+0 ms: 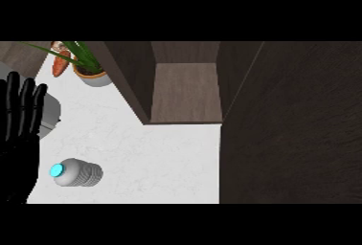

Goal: Pick up the bottled water, place it into the cabinet and close the cabinet

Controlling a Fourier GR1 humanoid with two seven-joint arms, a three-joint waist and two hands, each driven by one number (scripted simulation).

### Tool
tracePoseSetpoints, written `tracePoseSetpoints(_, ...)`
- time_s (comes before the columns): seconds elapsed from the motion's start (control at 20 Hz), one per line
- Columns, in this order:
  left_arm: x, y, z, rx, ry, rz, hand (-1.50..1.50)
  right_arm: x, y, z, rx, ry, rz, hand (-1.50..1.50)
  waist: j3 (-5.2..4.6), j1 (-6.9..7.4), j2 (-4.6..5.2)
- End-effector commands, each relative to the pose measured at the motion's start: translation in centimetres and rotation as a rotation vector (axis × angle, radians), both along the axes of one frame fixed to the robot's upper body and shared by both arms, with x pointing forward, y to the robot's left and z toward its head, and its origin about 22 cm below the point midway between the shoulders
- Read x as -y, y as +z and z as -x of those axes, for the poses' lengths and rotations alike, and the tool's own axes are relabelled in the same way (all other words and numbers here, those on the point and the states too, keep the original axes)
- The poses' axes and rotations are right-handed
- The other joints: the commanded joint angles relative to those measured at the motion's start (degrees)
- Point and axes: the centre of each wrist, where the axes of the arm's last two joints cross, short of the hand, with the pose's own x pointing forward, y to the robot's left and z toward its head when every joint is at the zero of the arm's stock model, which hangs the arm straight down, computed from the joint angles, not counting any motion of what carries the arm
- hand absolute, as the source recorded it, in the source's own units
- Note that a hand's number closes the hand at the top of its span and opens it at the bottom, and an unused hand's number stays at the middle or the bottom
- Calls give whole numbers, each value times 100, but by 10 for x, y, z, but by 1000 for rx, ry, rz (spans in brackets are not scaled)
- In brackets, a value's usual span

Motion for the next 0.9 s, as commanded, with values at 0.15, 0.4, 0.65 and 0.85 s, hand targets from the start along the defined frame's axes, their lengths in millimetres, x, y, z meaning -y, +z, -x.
tracePoseSetpoints(0.15, -7, -8, 30, -9, 267, 18, -150, -7, 16, 21, 46, 49, -12, -150, -18, 101, -100)
tracePoseSetpoints(0.4, -26, -7, 64, -133, 475, 285, -150, -23, 7, 38, -34, 275, -81, -150, -22, 236, -139)
tracePoseSetpoints(0.65, 0, 9, 97, -124, 529, 309, -150, -38, 24, 78, -53, 307, -112, -150, -18, 88, -117)
tracePoseSetpoints(0.85, 11, 39, 124, -141, 532, 344, -150, -41, 38, 89, -43, 324, -97, -150, -12, 75, -101)
